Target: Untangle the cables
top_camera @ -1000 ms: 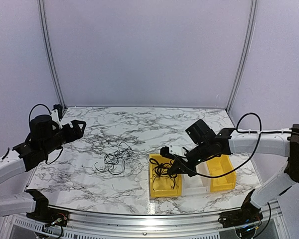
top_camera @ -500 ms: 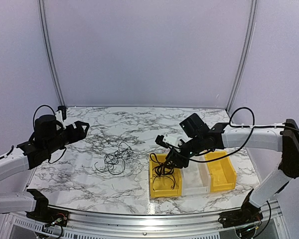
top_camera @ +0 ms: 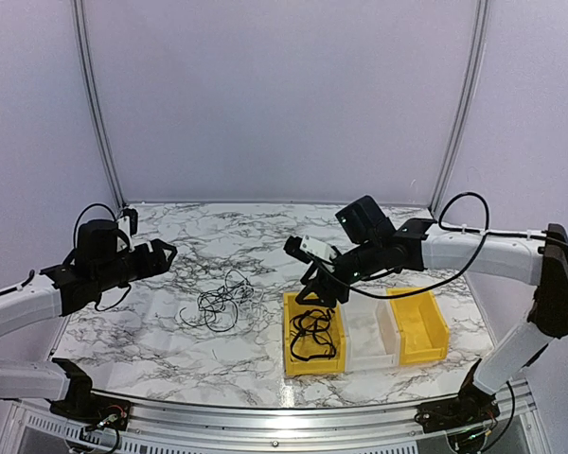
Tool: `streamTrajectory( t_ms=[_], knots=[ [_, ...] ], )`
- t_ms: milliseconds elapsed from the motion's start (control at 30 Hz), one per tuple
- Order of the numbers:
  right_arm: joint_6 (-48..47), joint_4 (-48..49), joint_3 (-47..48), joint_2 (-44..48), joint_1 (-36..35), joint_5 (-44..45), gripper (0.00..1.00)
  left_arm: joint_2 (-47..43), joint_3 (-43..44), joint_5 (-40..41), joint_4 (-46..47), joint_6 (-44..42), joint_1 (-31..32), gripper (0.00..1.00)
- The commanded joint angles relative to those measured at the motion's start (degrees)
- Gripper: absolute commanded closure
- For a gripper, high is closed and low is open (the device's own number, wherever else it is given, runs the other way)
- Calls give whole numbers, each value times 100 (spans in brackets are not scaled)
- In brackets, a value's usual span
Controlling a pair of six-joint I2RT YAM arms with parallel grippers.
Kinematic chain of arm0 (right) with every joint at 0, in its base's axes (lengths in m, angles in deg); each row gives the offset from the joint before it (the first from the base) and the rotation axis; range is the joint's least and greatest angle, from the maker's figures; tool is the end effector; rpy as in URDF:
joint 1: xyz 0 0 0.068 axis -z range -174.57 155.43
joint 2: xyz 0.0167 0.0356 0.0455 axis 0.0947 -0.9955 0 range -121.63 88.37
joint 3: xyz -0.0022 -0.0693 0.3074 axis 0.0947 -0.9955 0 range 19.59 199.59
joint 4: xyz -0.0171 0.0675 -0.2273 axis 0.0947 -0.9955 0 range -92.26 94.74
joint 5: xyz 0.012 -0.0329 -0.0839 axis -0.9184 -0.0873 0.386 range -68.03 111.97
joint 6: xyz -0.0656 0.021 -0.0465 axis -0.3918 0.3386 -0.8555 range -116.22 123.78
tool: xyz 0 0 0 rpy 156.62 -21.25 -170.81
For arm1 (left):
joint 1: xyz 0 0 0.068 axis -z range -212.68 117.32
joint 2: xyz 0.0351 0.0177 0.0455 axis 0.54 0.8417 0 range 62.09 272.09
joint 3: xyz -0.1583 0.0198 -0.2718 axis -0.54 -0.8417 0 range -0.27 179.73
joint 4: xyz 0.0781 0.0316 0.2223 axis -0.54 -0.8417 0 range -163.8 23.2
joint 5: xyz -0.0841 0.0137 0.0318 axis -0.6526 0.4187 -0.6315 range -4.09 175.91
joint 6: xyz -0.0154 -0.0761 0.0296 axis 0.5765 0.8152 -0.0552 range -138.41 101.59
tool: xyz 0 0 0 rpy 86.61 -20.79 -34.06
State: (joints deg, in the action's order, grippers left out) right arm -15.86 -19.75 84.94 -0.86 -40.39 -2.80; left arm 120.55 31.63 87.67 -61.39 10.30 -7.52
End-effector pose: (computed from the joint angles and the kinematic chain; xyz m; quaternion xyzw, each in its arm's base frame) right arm 0.2109 0.2606 0.2824 -0.5577 0.7268 0.2739 0.2926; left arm 0.1991 -0.0911 0.2783 -0.0342 0.8241 -0.2448 0.5096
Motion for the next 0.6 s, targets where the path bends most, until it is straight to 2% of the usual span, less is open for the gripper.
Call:
streamTrajectory(
  t_ms=[0, 100, 233, 333, 467, 567],
  knots=[
    [39, 17, -76, -45, -101, -136, 43, 148, 235, -233, -337, -155, -16, 12],
    [-53, 20, -188, 8, -103, -143, 44, 456, 291, -592, -520, -144, -19, 14],
    [-225, 170, -104, 178, -101, 45, 45, 1204, 562, -1193, -998, -90, -9, 30],
    [-365, 198, 11, 314, -102, 313, 46, 1681, 743, -1539, -1152, -5, -3, 38],
    [-571, 125, 57, 482, -100, 359, 46, 2037, 896, -1733, -1389, 34, -1, 42],
    [-701, 129, 13, 627, -97, 395, 46, 2236, 969, -2192, -1444, 14, 4, 46]
  ],
)
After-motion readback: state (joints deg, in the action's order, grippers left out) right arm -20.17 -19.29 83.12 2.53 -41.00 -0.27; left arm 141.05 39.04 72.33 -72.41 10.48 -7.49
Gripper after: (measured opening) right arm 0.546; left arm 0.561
